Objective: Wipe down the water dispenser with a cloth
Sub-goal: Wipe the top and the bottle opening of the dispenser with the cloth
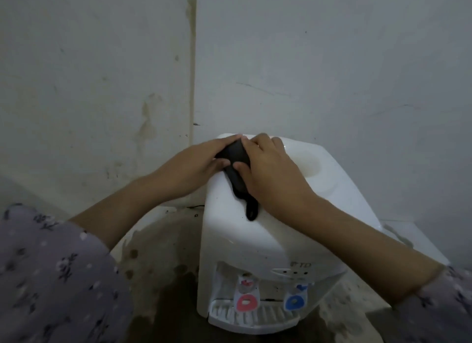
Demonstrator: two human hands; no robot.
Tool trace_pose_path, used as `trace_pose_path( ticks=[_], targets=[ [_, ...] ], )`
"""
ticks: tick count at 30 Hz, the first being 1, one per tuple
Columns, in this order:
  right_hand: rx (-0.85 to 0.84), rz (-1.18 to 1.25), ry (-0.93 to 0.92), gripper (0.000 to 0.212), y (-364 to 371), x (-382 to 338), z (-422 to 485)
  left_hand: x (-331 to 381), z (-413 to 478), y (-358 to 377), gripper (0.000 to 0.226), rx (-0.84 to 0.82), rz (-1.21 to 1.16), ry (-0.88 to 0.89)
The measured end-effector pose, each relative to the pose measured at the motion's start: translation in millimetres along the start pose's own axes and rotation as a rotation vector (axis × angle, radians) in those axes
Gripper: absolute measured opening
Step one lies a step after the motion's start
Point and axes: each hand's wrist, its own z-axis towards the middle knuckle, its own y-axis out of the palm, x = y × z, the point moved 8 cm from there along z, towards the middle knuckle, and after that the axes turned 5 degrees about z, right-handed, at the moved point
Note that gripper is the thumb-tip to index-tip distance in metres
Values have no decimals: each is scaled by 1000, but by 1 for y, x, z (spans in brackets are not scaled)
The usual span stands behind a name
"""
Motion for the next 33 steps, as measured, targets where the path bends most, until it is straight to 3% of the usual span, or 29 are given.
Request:
trace_pose_path(
  ticks=[11,24,33],
  targets=[
    [-160,272,182,25,28,47,78,-53,63,-1,35,-52,32,-168],
    [-276,324,-15,26,20,20,53,-36,12,-15,30,22,34,-182],
    [-289,555,-105,26,-1,7,-4,7,-51,-17,36,85,103,-194]
  ],
)
